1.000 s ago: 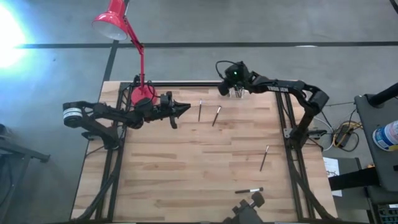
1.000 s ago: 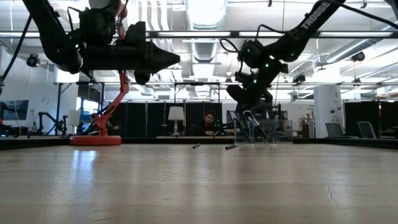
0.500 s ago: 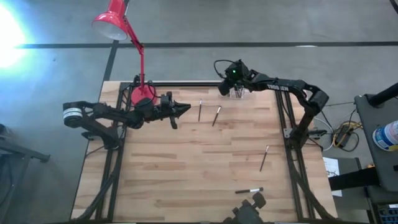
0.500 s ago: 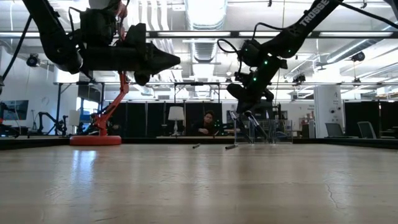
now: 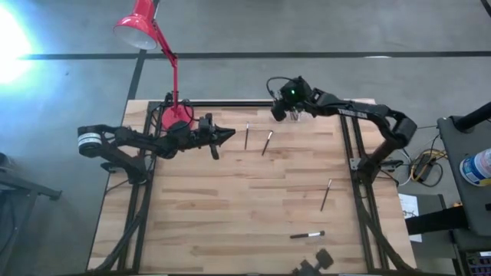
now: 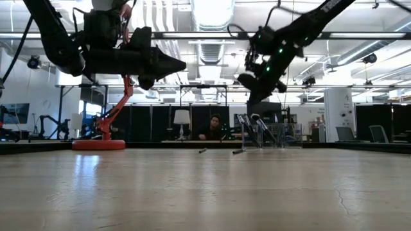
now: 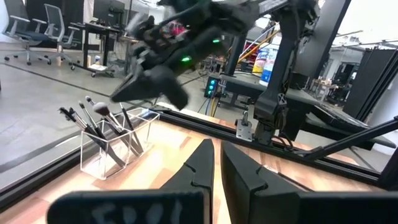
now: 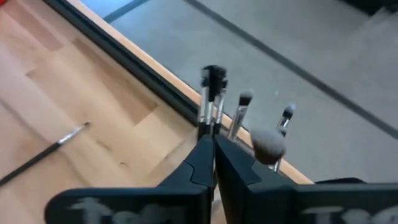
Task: Put items in baskets/containers
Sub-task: Put the eyeshadow brush into the transparent organizer
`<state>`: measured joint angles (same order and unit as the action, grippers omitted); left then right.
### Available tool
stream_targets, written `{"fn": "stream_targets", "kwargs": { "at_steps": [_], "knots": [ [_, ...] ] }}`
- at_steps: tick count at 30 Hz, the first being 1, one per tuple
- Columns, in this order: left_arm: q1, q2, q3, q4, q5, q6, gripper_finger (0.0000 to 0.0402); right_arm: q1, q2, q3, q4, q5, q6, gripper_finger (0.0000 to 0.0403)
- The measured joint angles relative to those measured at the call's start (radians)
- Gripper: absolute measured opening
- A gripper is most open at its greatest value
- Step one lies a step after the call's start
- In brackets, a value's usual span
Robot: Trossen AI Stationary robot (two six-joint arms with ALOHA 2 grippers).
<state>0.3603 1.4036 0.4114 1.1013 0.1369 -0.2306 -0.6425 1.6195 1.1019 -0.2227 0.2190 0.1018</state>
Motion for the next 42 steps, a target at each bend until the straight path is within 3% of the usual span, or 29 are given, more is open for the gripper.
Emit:
{"fn": "stream_targets", "kwargs": {
  "at_steps": [6,11,16,21,33,42],
  "knots": [
    [0.003,0.001,-0.002,-0.003,0.0,0.001,0.0021,0.152,-0.134,-0.146,0.014,0.147,0.12,0.0008],
    [0.005,0.017,-0.003,-0.005,0.0,0.001,0.0021,0.278,-0.197,-0.308,0.176,0.155,0.336,0.0008],
    [0.008,0.03,-0.003,-0.003,0.0,0.006,0.0021,0.337,-0.175,-0.398,0.283,0.203,0.548,0.0009],
    [0.014,0.03,-0.003,0.005,-0.003,0.014,0.0021,0.337,-0.063,-0.377,0.315,0.198,0.632,0.0033],
    [0.019,0.03,-0.003,0.001,-0.006,0.016,0.0021,0.275,0.178,-0.233,0.278,0.115,0.714,0.0148],
    [0.019,0.03,-0.006,-0.005,-0.003,0.015,0.0021,0.265,0.297,-0.151,0.264,0.122,0.73,0.0161]
  ]
}}
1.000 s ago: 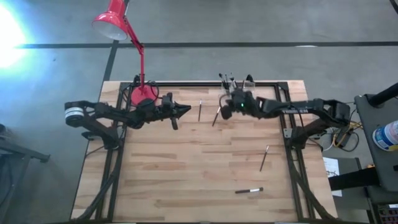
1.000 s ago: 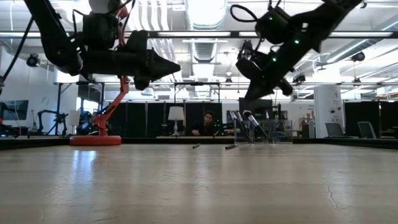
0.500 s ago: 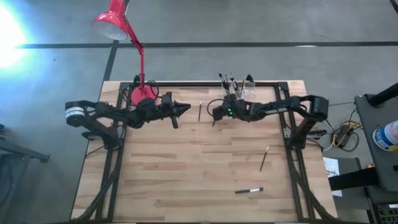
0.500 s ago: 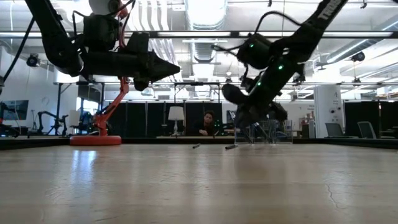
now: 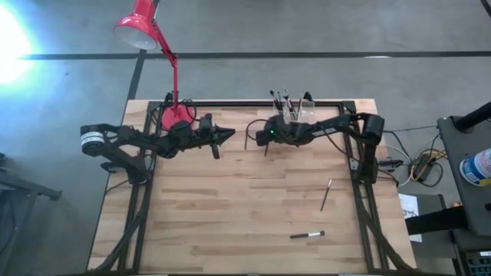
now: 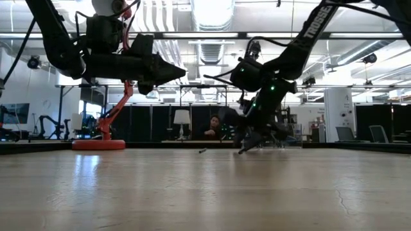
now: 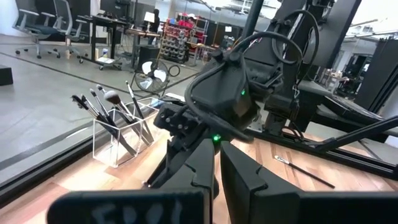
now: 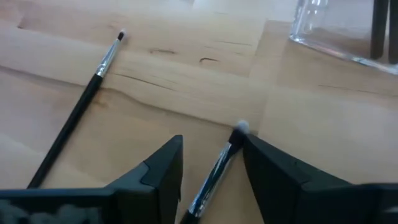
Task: Put items in baskets/containers
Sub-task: Put the eyeshadow brush into the transparent organizer
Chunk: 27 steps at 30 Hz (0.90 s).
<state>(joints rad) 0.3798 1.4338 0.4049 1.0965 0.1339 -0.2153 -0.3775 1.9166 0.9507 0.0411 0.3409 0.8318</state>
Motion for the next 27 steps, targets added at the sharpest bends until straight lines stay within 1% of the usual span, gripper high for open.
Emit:
{"fn": "stream_targets", "kwargs": {
  "at_steps": [6,12,15,19,22,24,27],
  "knots": [
    [0.0,0.0,0.0,-0.006,0.0,0.002,0.0021,0.002,0.044,0.051,-0.039,0.012,-0.045,0.0122],
    [0.0,0.0,0.0,-0.007,0.001,0.001,0.0021,0.007,0.05,0.061,-0.06,0.006,-0.104,0.0068],
    [0.0,0.0,-0.001,-0.006,0.008,-0.003,0.0021,0.007,0.049,0.062,-0.087,0.001,-0.118,0.0048],
    [0.001,0.0,-0.001,-0.006,0.01,-0.021,0.0021,0.007,0.047,0.062,-0.098,-0.02,-0.132,0.0032],
    [0.013,0.0,-0.001,-0.006,0.048,-0.025,0.0021,0.012,0.028,0.06,-0.109,-0.027,-0.159,0.0024],
    [0.027,0.0,-0.003,-0.006,0.075,-0.032,0.0021,0.017,0.002,0.054,-0.132,-0.041,-0.189,0.0019],
    [0.054,0.0,-0.015,-0.005,0.086,-0.048,0.0021,0.031,-0.053,0.043,-0.143,-0.058,-0.233,0.0014]
  ]
}}
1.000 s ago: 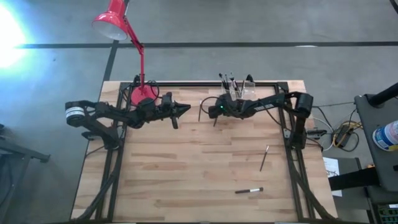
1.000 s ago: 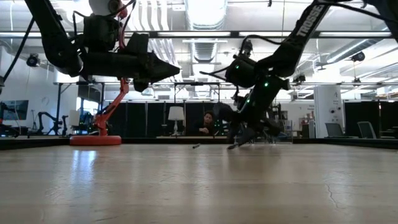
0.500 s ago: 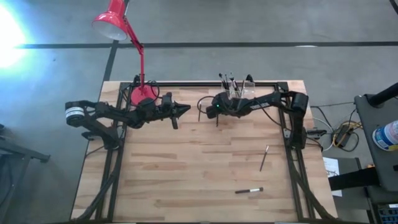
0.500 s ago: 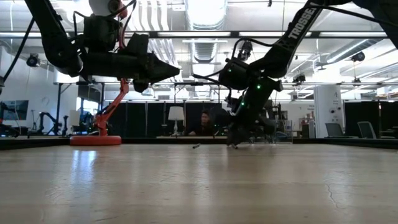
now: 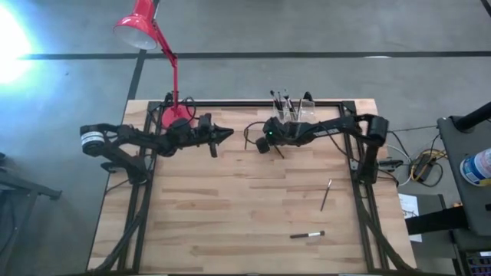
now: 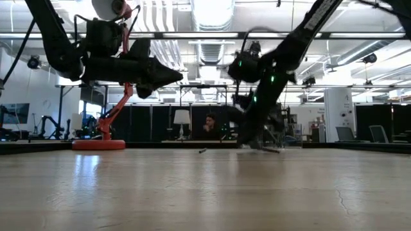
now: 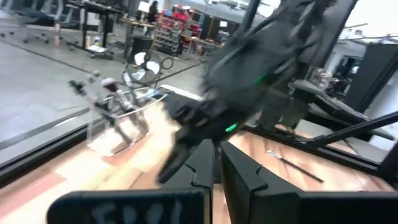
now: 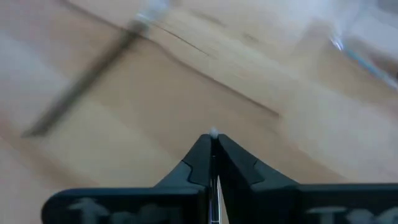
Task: Put items in baskets/containers
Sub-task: Put the eyeshadow brush into the transparent organizer
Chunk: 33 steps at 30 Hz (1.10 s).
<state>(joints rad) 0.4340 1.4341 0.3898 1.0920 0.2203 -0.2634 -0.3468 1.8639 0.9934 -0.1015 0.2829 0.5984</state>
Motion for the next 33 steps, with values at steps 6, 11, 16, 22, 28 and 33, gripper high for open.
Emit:
{"fn": "stream_targets", "kwargs": {
  "at_steps": [6,11,16,22,28,33],
  "knots": [
    [0.048,0.0,-0.036,0.058,0.009,-0.026,0.0021,0.037,-0.147,-0.043,0.027,0.113,-0.088,0.0012],
    [0.056,0.0,-0.044,0.079,0.032,-0.032,0.0021,0.075,-0.3,-0.146,0.196,0.17,-0.195,0.0012],
    [0.056,0.0,-0.044,0.086,0.032,-0.035,0.0021,0.089,-0.446,-0.318,0.453,0.133,-0.317,0.0011],
    [0.056,-0.001,-0.045,0.095,0.033,-0.046,0.0021,0.018,-0.573,-0.541,0.799,0.06,-0.448,0.0011],
    [0.056,-0.001,-0.044,0.107,0.034,-0.051,0.0021,-0.161,-0.64,-0.652,1.039,0.061,-0.536,0.0011],
    [0.056,-0.002,-0.043,0.106,0.033,-0.042,0.0021,-0.324,-0.634,-0.656,1.106,0.057,-0.577,0.0011]
  ]
}}
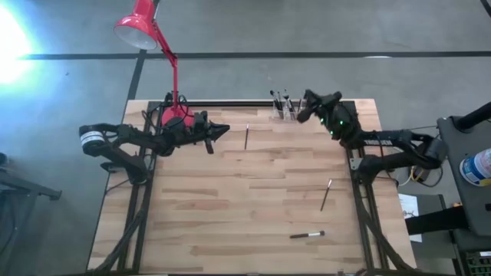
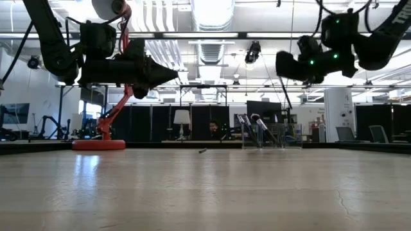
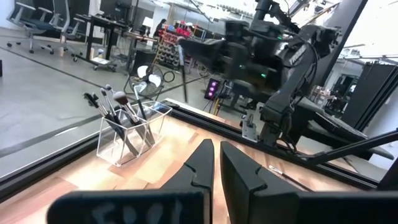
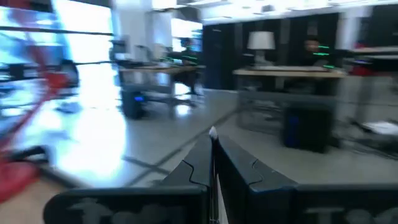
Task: Put items in baskets/containers
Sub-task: Put the eyeshadow brush into the transparent organizer
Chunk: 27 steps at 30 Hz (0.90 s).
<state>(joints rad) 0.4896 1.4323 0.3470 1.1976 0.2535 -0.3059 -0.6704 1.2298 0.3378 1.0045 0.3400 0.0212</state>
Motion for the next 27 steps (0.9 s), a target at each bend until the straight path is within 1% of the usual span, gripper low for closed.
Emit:
{"fn": "stream_targets", "kwargs": {
  "at_steps": [3,8,12,17,22,27],
  "knots": [
    [0.0,0.0,0.0,0.0,0.0,0.014,0.0021,-0.075,0.036,0.018,0.007,0.003,0.002,0.0011],
    [0.0,0.0,0.0,-0.001,-0.002,0.022,0.0021,-0.141,0.14,0.045,0.028,-0.002,0.014,0.0011],
    [0.0,0.0,0.0,-0.001,-0.002,0.025,0.0021,-0.147,0.243,0.049,0.099,-0.001,0.041,0.0011],
    [0.0,0.0,0.0,-0.001,-0.003,0.026,0.0021,-0.148,0.334,0.049,0.136,0.0,0.072,0.0011],
    [0.0,0.0,0.0,-0.002,-0.004,0.027,0.0021,-0.158,0.374,0.049,0.137,0.0,0.104,0.0012],
    [0.0,0.0,0.0,-0.002,-0.004,0.027,0.0021,-0.173,0.391,0.049,0.128,0.001,0.135,0.0021]
  ]
}}
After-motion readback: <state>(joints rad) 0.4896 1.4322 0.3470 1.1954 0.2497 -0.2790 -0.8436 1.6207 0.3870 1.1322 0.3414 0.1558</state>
